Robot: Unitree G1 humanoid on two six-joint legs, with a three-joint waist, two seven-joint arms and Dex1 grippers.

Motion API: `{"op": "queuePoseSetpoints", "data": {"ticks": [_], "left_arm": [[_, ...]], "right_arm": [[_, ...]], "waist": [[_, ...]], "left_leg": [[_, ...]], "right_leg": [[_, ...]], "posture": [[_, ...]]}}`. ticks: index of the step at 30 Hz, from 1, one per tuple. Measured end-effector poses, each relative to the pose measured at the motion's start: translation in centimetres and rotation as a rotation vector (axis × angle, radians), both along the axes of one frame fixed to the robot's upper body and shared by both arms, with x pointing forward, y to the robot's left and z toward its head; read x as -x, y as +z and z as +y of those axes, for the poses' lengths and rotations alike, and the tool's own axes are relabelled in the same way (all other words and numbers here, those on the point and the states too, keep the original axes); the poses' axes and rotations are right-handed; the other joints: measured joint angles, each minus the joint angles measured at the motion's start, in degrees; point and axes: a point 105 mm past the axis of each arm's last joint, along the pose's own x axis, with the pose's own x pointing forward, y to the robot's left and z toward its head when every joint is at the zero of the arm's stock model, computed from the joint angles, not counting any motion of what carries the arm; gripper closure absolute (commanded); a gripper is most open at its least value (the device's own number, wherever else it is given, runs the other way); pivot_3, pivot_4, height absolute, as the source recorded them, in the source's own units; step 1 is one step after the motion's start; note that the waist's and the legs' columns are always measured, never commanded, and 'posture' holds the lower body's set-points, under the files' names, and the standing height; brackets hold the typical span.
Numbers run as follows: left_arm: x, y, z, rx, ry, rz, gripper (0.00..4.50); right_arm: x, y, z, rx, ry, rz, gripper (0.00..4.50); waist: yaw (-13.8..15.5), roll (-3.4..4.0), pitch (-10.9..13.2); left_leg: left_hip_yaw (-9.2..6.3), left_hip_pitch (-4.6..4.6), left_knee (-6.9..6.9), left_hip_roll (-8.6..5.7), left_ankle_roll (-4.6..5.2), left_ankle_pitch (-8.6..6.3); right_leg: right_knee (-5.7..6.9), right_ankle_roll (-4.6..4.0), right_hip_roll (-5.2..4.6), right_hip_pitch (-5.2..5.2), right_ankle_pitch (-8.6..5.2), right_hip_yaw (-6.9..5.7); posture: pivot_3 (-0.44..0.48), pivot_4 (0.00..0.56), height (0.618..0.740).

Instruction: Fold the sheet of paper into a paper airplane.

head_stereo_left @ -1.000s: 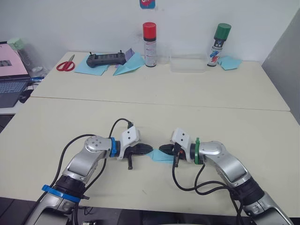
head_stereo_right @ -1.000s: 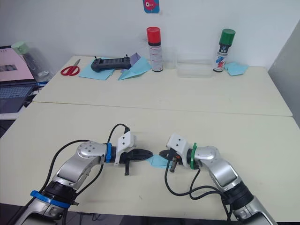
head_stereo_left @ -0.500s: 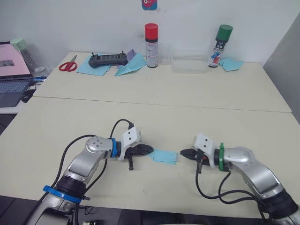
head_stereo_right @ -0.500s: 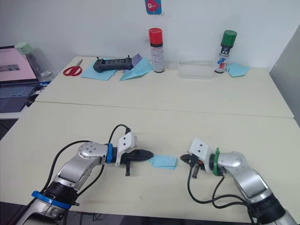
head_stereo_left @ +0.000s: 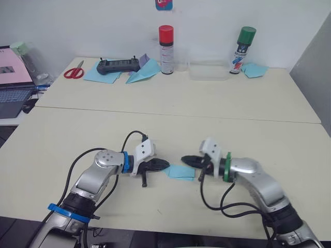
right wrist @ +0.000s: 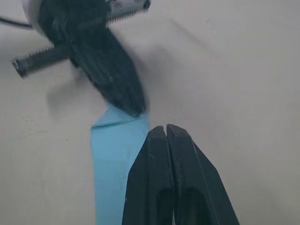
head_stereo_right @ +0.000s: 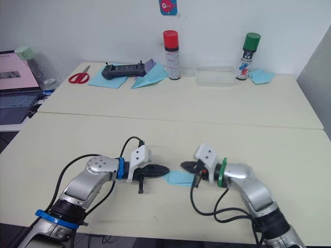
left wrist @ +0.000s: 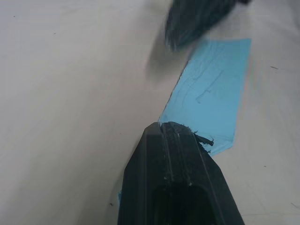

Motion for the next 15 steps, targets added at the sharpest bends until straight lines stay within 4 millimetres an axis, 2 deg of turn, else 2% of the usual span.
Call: {"op": "queuePoseSetpoints", "data": {"ticks": [10,15], "left_arm": [[0.2,0.3,-0.1,0.016,0.034,0.027,4.50],[-0.1,1.2,-2.4,0.150,0.085,0.072,4.50]], "right_arm": [[0.0,-0.1,-0.2,0.055,0.039,-0.071,4.45],[0.0,0.0,-0.3,0.056,0.049,-0.074,4.45]], "waist": [[-0.08,0.01,-0.01],[0.04,-0.09,0.04]], "left_leg": [[0.01,0.03,-0.01,0.03,0.00,0.00],[0.00,0.00,0.01,0.02,0.00,0.00]], "right_leg": [[0.00,-0.01,0.02,0.01,-0.01,0.00],[0.00,0.01,0.01,0.00,0.00,0.00]], "posture": [[0.000,0.150,0.740],[0.000,0.150,0.740]]}}
